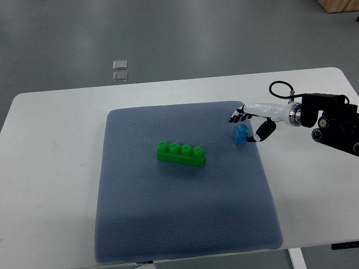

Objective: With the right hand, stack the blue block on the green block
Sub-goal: 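Close the right hand fingers around the blue block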

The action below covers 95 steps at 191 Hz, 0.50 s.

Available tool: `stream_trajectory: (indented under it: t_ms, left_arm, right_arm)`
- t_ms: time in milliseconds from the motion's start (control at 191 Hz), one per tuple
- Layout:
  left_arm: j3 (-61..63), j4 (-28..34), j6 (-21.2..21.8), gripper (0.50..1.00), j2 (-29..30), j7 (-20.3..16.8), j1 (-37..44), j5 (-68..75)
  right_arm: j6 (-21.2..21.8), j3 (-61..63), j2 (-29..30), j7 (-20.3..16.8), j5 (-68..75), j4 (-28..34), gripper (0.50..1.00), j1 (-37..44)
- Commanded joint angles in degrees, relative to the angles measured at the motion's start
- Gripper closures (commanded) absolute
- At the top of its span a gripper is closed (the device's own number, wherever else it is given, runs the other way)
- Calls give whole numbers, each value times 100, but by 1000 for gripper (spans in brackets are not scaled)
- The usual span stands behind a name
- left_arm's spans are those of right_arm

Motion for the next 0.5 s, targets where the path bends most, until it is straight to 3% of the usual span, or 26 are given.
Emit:
stream_trajectory:
  t_ms: [0,493]
  left_arm:
    - [-1,8,-2,500,0,0,0,0]
    - [-1,-1,-2,500,0,0,0,0]
  right_arm:
    - [0,-5,5,-12,0,-2,732,9]
    - [-44,-13,5,-12,0,-2,771,17]
